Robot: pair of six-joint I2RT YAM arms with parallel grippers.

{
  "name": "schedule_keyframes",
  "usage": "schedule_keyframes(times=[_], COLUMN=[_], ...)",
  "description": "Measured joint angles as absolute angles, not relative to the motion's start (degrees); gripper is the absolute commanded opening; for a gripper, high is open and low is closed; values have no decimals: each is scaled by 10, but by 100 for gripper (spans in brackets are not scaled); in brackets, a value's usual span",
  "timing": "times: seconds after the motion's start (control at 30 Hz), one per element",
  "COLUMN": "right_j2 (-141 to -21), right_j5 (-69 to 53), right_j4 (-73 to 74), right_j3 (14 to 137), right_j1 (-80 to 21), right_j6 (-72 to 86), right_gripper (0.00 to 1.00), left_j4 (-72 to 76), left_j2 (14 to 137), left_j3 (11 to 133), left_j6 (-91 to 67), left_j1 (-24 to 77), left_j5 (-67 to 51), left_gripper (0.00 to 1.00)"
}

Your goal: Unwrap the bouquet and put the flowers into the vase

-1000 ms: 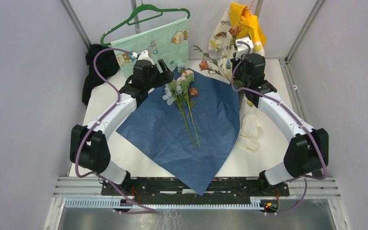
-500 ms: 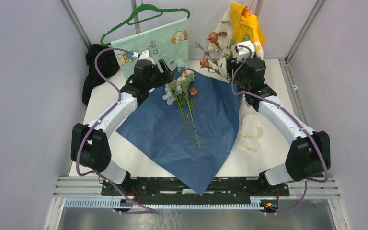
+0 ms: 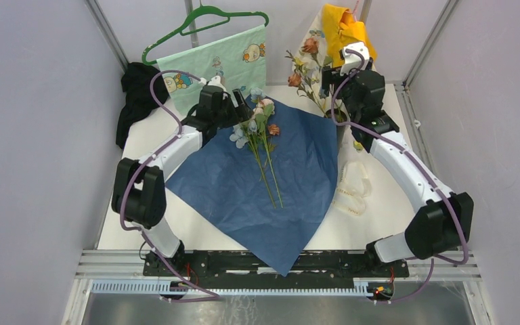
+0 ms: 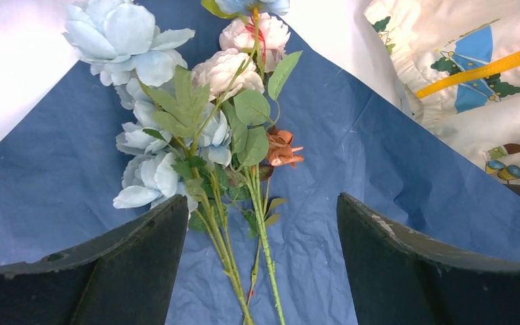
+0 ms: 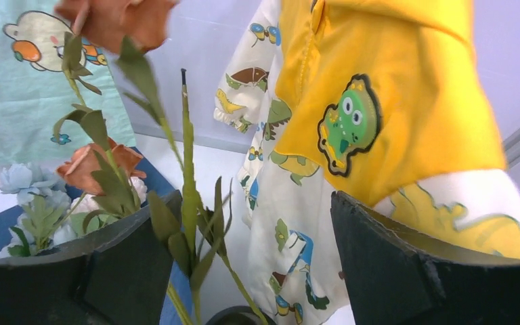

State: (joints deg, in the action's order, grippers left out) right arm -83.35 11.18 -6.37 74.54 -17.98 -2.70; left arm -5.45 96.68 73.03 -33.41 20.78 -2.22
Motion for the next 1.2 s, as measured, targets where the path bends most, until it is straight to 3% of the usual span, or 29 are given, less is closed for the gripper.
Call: schedule_keyframes(times=[0.07,0.17,0.27,0.47,0.73,0.9,1.2], right_j2=[-812,-737,-632,-480,-472,-478,-464], right_j5=[104,95,91,90,75,64,67], right_j4=[-65,-76,-99,-157,-163,-149,-158], right_j3=[735,689,636,571,528,516,498], right_j1=[-180,-180,-180,-180,-180,-180,-180], right_j6=[-24,-13,4,40,69,75,77], right_gripper=[94,93,87,75,58,48,41], left_j4=[-56,-73,-94,-136,-179,-193,-246], left_j2=[981,1018,1065,1116,1154,1188,1252], left_j3=[739,774,821,839,894,941,960], left_j6=[-334,-335,-335,-336,-336,-336,-335], left_j1=[208,208,208,223,286,320,323], left_j5=[-30,-37,-37,-19,17,52,117], left_gripper=[87,84,78,75,73,62,61])
